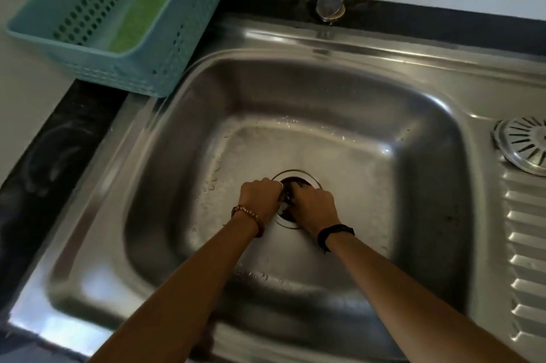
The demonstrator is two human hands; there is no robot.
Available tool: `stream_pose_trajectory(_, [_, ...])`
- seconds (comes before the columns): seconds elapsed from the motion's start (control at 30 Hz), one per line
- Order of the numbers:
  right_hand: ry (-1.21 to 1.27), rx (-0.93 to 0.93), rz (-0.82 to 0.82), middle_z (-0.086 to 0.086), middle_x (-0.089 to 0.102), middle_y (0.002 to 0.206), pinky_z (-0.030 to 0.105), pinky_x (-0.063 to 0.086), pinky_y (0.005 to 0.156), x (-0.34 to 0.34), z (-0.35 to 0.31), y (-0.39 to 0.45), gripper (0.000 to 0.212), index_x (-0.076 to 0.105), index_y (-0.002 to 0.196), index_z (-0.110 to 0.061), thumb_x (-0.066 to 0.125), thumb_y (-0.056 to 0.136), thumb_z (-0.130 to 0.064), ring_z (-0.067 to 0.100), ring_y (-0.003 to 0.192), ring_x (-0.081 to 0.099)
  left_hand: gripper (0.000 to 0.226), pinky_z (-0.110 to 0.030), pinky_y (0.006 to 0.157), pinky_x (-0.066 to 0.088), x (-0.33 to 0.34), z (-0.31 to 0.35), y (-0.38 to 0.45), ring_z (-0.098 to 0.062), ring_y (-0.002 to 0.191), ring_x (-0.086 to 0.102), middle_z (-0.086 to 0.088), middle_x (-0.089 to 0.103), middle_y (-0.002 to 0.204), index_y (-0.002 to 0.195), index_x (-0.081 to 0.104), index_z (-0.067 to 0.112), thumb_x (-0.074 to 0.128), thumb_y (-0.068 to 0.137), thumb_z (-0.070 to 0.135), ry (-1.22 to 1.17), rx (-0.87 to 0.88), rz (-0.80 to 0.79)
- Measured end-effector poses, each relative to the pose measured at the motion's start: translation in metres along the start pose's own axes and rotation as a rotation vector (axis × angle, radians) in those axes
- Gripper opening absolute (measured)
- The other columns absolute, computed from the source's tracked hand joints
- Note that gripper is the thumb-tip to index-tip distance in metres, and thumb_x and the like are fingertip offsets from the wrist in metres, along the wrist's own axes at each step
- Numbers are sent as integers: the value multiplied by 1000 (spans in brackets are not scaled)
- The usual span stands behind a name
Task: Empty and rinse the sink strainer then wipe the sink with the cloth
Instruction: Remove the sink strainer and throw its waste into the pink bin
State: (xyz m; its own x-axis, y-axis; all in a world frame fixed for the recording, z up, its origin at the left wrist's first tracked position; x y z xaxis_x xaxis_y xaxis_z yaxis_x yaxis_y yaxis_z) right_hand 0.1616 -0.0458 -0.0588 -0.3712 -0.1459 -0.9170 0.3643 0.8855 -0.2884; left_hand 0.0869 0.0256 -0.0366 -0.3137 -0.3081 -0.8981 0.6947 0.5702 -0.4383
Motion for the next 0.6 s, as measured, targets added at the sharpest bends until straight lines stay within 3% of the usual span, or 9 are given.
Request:
stream_pose_trajectory(0.1, [51,14,11,9,67,110,30,41,66,-4,0,-1,35,51,123,-16,53,89,-25,29,95,64,24,-31,68,38,-6,0,-6,-29,94,63,-11,64,106,103,58,11,43,93,26,-34,-18,17])
stream_pose_trajectory(0.2, [240,153,63,11,69,100,32,47,69,-22,9,-7,19,60,104,-15,55,85,-16,30,88,64,29,-33,72,43,-19,-5,-16,-29,93,63,-12,65,103,100,60,9,41,94,30,-115,-69,32])
stream_pose_trajectory(0.3, [461,274,108,7,70,91,28,47,64,-48,17,-16,13,62,96,-19,63,84,-24,25,79,63,29,-35,77,47,-40,-13,-31,-30,92,63,-14,66,100,96,62,7,46,91,30,-213,-120,52])
stream_pose_trajectory(0.47, [677,240,117,1,67,80,24,42,54,-89,-1,-40,9,61,86,-23,67,80,-24,21,77,63,30,-31,70,43,-74,-19,-64,-29,91,63,-12,67,100,99,63,8,47,92,33,-353,-178,131])
stream_pose_trajectory(0.6, [605,181,38,6,69,90,36,51,73,-89,-22,-53,18,65,96,-17,67,80,-26,24,84,64,21,-29,69,42,-80,-32,-105,-27,92,62,-9,67,102,98,66,15,50,89,26,-436,-235,187])
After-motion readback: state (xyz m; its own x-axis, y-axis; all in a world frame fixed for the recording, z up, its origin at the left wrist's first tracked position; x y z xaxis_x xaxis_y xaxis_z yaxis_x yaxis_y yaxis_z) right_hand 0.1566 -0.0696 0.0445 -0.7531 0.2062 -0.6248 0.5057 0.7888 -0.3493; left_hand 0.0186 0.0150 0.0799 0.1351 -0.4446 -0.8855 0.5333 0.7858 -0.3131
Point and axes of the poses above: each hand's wrist, its own y-axis towards the middle knuckle, its own x-axis out of the palm, z = x × y, the point moved 4 cm from there along y, towards the middle knuckle
